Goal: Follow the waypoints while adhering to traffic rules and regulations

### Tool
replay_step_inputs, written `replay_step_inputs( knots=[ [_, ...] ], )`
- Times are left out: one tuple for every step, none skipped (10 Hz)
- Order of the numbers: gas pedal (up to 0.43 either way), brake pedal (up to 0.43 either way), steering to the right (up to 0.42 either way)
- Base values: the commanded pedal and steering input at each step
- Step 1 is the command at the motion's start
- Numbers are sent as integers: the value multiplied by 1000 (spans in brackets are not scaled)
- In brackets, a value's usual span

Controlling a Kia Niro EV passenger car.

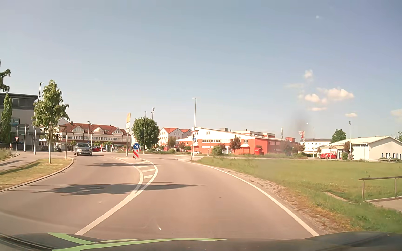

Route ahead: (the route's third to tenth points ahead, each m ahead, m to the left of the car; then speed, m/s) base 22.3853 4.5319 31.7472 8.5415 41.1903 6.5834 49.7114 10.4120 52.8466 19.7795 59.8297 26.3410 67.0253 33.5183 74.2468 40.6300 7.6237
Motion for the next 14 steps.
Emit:
replay_step_inputs(
  knots=[
    [39, 0, 8],
    [47, 0, 1],
    [47, 0, -2],
    [47, 0, -5],
    [47, 0, -9],
    [47, 0, -12],
    [47, 0, -16],
    [39, 0, -21],
    [28, 0, -30],
    [0, 0, -39],
    [0, 0, -45],
    [0, 0, -49],
    [0, 0, -50],
    [0, 0, -50]
  ],
)
